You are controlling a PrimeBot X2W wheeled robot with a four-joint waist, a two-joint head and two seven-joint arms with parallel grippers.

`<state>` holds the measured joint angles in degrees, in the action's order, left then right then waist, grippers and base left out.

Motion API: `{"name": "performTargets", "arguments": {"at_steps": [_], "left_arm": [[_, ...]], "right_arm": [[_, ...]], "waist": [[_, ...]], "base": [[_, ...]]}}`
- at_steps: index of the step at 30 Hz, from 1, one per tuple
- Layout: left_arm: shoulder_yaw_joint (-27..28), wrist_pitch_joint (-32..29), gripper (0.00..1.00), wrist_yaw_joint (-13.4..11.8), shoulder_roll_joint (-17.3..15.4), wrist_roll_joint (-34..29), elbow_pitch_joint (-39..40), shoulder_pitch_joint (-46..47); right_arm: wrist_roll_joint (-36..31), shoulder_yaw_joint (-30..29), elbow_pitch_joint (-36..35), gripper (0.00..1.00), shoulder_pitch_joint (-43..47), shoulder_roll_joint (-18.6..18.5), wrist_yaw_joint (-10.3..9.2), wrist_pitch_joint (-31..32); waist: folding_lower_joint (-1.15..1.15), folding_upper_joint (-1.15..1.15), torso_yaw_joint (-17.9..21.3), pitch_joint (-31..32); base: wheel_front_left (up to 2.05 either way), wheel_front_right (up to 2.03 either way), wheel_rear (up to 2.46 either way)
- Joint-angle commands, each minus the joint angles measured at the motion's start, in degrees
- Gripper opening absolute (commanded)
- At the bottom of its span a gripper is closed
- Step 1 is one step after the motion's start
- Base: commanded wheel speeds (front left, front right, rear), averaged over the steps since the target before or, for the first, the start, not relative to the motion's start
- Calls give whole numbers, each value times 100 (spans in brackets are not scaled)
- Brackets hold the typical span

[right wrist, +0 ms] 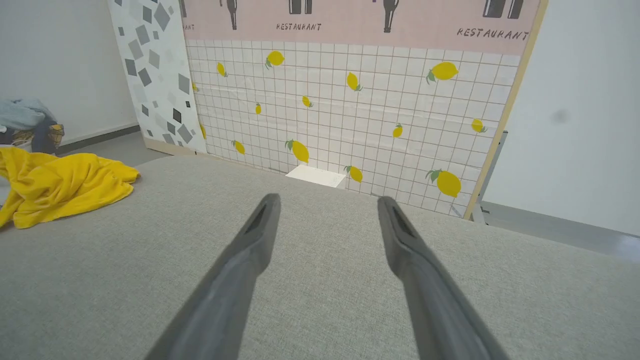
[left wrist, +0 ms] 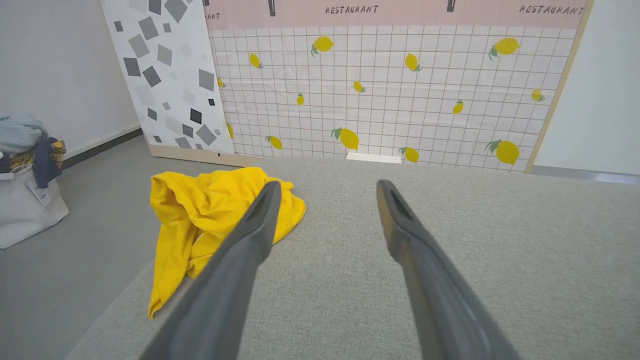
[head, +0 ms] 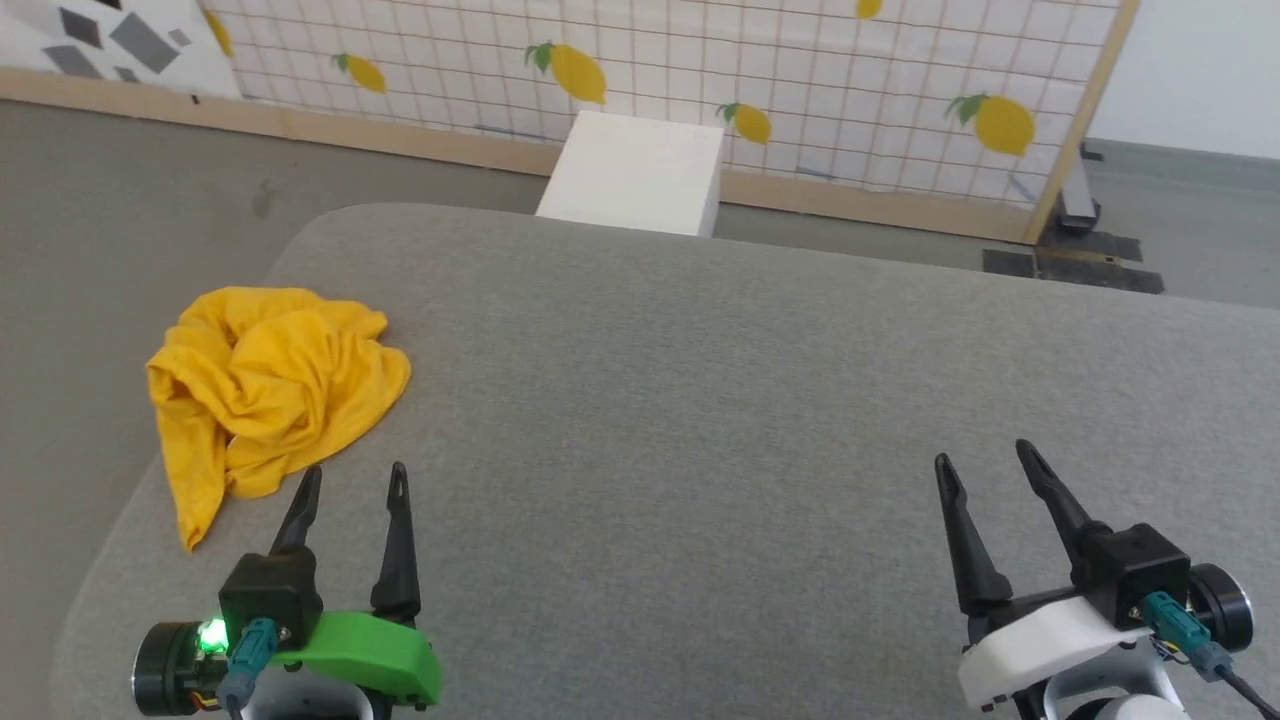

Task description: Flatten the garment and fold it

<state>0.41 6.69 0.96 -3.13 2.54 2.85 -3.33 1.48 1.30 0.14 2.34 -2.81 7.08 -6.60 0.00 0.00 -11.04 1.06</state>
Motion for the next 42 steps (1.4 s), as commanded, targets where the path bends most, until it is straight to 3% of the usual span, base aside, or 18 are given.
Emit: {"name": "performTargets", "arguments": {"at_steps": [1, 23, 42], "left_arm": [[7, 55, 100, -6, 12, 46, 36, -58], [60, 313, 100, 14, 16, 152, 35, -66], [-87, 537, 100, -130, 20, 263, 86, -190]], "right_arm": [[34, 39, 25, 100, 8, -4, 20, -59], [71, 355, 206, 100, -109, -5, 27, -319], [98, 601, 316, 100, -98, -6, 33, -544]], "waist": [[0, 0, -182, -13], [0, 0, -1618, -58], [0, 0, -2209, -52]], "base": [[0, 0, 0], [-1, -1, -1], [-14, -14, -14]]}}
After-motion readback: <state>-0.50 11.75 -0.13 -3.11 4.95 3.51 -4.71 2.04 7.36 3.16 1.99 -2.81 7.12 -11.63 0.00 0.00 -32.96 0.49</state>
